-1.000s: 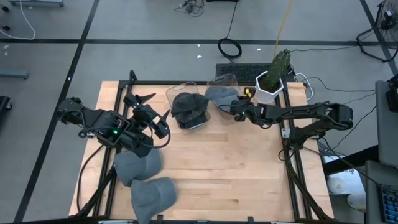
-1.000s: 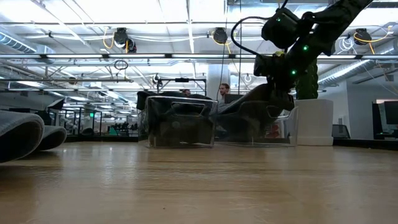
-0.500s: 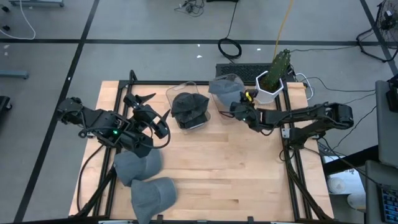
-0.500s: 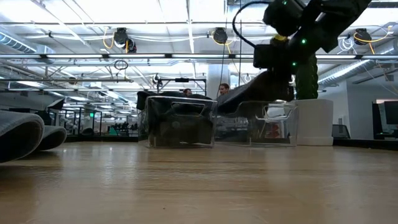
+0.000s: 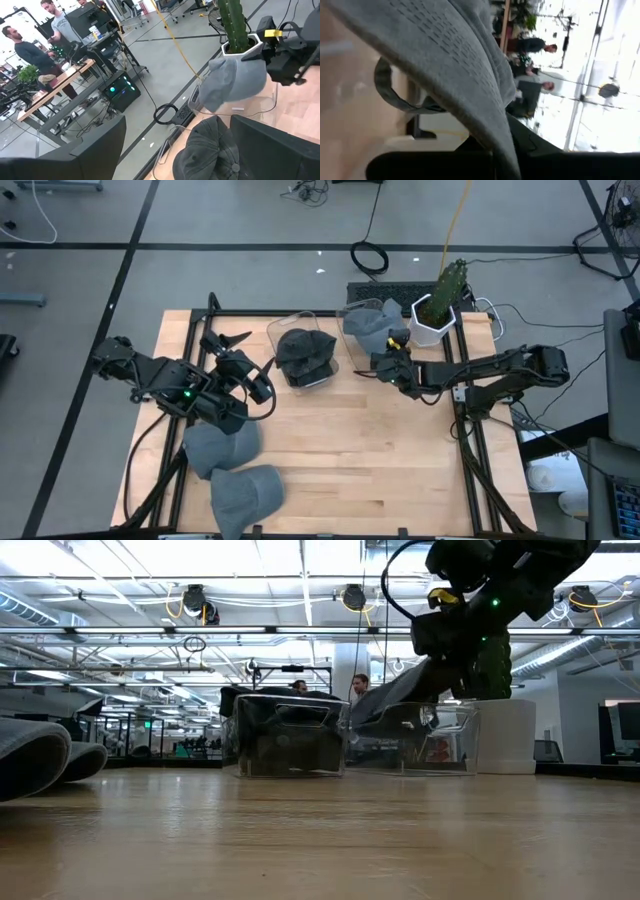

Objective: Pick & Place hat
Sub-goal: Put the top gray cap into the right transparent bin

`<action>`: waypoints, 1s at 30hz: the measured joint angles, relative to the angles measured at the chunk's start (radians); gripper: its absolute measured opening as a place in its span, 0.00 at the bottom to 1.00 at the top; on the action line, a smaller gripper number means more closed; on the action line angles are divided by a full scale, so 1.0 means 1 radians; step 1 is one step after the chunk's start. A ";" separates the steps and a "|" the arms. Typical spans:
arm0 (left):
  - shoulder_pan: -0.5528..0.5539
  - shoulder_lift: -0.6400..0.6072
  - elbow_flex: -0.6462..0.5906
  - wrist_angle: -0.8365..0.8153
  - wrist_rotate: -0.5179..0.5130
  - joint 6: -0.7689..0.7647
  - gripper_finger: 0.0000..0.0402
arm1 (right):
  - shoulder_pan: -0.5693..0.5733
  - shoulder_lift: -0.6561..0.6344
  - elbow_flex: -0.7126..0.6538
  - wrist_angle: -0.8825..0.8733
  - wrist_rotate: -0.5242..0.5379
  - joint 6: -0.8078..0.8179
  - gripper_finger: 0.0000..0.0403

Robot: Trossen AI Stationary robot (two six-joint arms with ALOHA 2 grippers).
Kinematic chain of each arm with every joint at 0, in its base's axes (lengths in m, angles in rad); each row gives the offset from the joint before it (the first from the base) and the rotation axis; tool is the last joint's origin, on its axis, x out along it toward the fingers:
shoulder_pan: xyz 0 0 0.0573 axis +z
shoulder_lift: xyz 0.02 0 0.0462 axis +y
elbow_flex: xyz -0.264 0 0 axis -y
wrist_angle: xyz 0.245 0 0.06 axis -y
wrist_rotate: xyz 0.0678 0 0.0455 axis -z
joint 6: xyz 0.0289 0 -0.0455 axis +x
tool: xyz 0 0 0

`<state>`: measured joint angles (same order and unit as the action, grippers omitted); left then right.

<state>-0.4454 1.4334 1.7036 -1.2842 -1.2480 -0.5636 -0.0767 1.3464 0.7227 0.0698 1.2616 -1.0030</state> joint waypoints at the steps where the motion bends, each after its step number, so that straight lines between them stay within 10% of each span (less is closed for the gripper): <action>1: 0.000 0.000 0.000 0.000 0.000 0.000 0.91 | 0.001 0.002 0.000 0.000 -0.011 0.009 0.00; 17: 0.000 0.000 -0.001 0.002 -0.007 -0.018 0.91 | 0.000 0.008 0.001 -0.151 -0.242 0.283 0.02; 30: 0.003 -0.001 -0.001 0.002 -0.010 -0.022 0.91 | 0.007 -0.001 0.001 -0.152 -0.241 0.408 0.35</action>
<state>-0.4427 1.4322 1.7027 -1.2825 -1.2575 -0.5851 -0.0694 1.3456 0.7235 -0.0823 1.0204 -0.5947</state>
